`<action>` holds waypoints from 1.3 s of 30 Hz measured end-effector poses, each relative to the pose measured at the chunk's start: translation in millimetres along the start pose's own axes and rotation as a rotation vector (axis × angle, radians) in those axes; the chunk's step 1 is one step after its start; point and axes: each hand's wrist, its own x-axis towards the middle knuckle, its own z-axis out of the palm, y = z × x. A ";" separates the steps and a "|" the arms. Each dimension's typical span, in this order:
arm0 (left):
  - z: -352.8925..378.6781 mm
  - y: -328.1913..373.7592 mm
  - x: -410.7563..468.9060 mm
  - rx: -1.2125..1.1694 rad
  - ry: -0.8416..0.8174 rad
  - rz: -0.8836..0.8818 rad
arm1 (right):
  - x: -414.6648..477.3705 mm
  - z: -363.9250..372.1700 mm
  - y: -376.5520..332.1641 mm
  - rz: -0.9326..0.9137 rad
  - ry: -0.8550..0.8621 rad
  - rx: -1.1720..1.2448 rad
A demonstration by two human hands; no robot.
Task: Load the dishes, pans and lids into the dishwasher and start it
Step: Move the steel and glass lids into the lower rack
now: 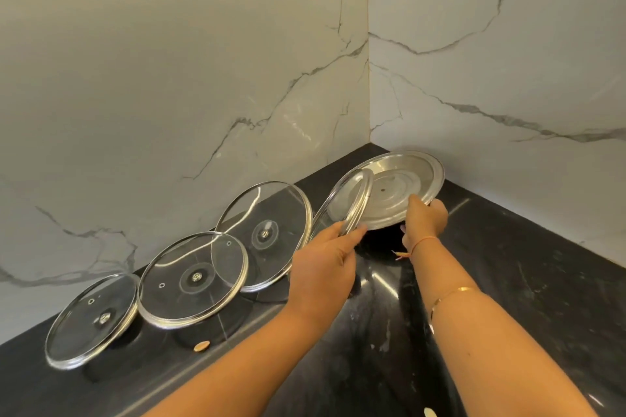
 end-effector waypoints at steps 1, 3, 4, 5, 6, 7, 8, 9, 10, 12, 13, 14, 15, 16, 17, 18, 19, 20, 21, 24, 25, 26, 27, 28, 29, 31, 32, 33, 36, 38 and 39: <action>-3.4 1.2 -2.1 -0.017 0.012 -0.002 | -7.9 -5.9 0.7 -0.069 0.044 -0.015; -12.3 4.0 -7.5 -0.038 0.036 0.002 | -27.2 -17.3 0.2 -0.191 0.115 -0.042; -17.0 6.2 -11.2 -0.051 0.046 -0.002 | -37.8 -23.1 -0.4 -0.240 0.137 -0.061; -22.4 9.8 -15.2 -0.071 0.056 -0.014 | -48.6 -28.8 -1.4 -0.284 0.145 -0.093; -27.7 13.9 -18.6 -0.093 0.064 -0.032 | -58.8 -33.7 -1.8 -0.316 0.146 -0.132; -33.7 18.2 -23.7 -0.117 0.072 -0.046 | -72.0 -39.7 -2.6 -0.338 0.148 -0.168; -40.2 21.8 -28.9 -0.144 0.072 -0.059 | -84.9 -44.8 -3.0 -0.356 0.152 -0.191; -48.4 25.0 -36.2 -0.180 0.069 -0.069 | -100.0 -51.1 -2.5 -0.373 0.155 -0.210; -56.8 27.9 -44.3 -0.222 0.068 -0.081 | -115.9 -57.2 -1.7 -0.392 0.153 -0.229; -74.8 32.7 -63.1 -0.313 0.062 -0.102 | -150.8 -71.6 1.5 -0.432 0.151 -0.262; -84.6 34.7 -73.5 -0.351 0.060 -0.113 | -169.6 -79.2 4.2 -0.459 0.160 -0.277; -94.0 35.9 -84.9 -0.384 0.056 -0.123 | -189.5 -87.6 8.4 -0.495 0.177 -0.288; -105.4 38.3 -99.5 -0.415 0.050 -0.139 | -214.1 -99.2 12.7 -0.534 0.194 -0.288; -111.6 39.5 -107.9 -0.445 0.052 -0.168 | -228.7 -106.7 16.2 -0.569 0.200 -0.278; -120.4 41.9 -119.4 -0.478 0.053 -0.200 | -248.9 -116.5 19.5 -0.604 0.210 -0.265; -130.7 44.5 -131.5 -0.517 0.055 -0.230 | -271.1 -126.7 23.3 -0.641 0.227 -0.262; -142.4 47.7 -144.9 -0.563 0.052 -0.256 | -294.7 -137.6 27.5 -0.671 0.246 -0.267; -153.6 51.1 -157.6 -0.615 0.049 -0.277 | -316.9 -147.9 32.0 -0.702 0.261 -0.280; -163.4 53.6 -167.5 -0.669 0.045 -0.298 | -335.6 -156.5 36.4 -0.721 0.269 -0.299; -193.4 61.8 -199.0 -0.815 -0.022 -0.356 | -395.6 -187.0 53.2 -0.761 0.291 -0.348; -200.4 63.9 -208.3 -0.836 -0.061 -0.363 | -412.8 -197.9 57.2 -0.777 0.303 -0.359; -205.8 66.2 -215.4 -0.844 -0.106 -0.363 | -425.9 -208.9 60.4 -0.790 0.322 -0.374; -210.1 69.4 -224.7 -0.841 -0.158 -0.358 | -441.4 -223.0 64.2 -0.797 0.351 -0.392; -213.7 73.2 -232.7 -0.833 -0.203 -0.354 | -454.7 -236.5 66.6 -0.798 0.378 -0.408; -217.8 79.2 -242.0 -0.834 -0.245 -0.344 | -468.9 -252.4 69.3 -0.794 0.402 -0.421; -226.3 92.8 -258.7 -0.860 -0.318 -0.334 | -494.8 -281.7 73.3 -0.786 0.416 -0.432; -230.6 101.9 -269.0 -0.869 -0.362 -0.323 | -510.2 -298.2 75.6 -0.783 0.427 -0.435; -233.9 110.1 -278.2 -0.874 -0.405 -0.307 | -524.1 -312.3 76.9 -0.783 0.440 -0.433; -241.8 139.0 -306.7 -0.917 -0.523 -0.249 | -564.2 -352.7 84.6 -0.778 0.481 -0.417; -242.2 160.6 -326.5 -0.919 -0.600 -0.201 | -589.1 -379.2 92.9 -0.758 0.531 -0.419; -241.4 172.2 -337.5 -0.901 -0.643 -0.168 | -601.2 -393.8 97.8 -0.748 0.559 -0.426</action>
